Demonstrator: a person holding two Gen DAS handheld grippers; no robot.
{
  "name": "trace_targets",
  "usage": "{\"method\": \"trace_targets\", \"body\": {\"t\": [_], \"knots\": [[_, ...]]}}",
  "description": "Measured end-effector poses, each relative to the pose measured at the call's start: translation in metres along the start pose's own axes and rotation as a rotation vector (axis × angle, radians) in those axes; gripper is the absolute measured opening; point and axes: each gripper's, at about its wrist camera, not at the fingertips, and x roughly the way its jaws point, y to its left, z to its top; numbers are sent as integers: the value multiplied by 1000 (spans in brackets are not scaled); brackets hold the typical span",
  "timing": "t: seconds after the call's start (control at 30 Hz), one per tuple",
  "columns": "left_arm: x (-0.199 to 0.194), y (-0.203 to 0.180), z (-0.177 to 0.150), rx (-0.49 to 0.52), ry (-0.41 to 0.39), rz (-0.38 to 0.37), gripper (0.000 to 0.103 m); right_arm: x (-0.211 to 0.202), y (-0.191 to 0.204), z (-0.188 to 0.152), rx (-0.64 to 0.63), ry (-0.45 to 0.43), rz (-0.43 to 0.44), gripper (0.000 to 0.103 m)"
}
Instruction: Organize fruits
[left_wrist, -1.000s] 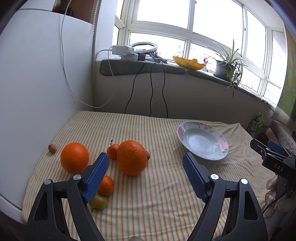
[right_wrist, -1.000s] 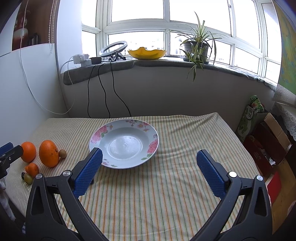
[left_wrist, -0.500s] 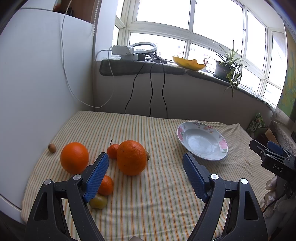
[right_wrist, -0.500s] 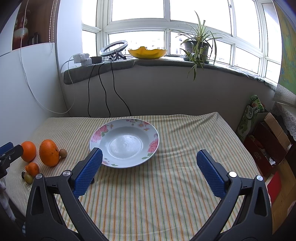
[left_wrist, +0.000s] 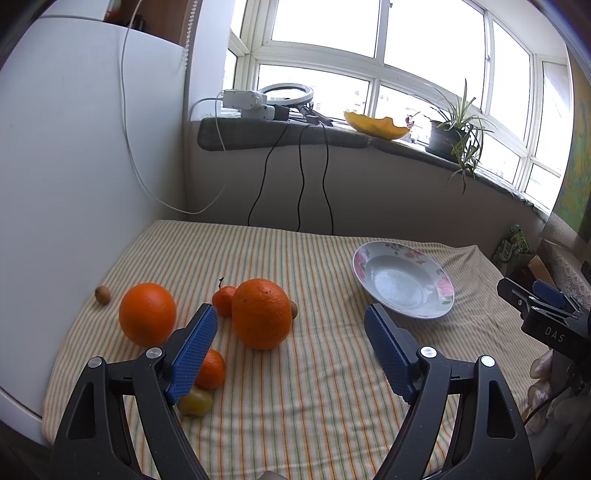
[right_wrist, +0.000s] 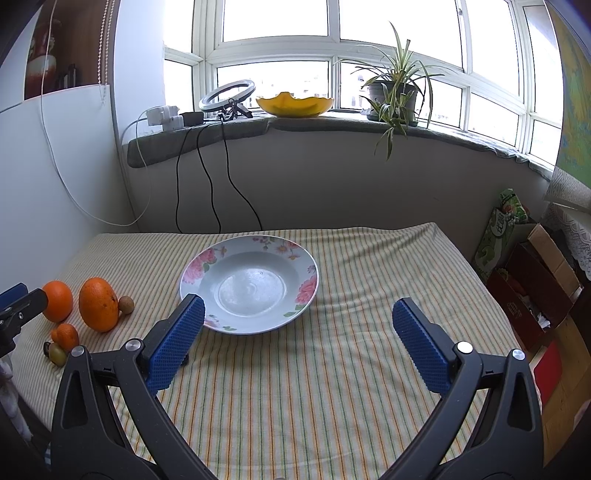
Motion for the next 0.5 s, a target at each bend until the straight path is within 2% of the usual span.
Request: {"method": "trace_targets", "body": {"t": [0.5], "knots": [[0,1,0,0,0,-1,82,1,0,-1,0,1,0,103]]}}
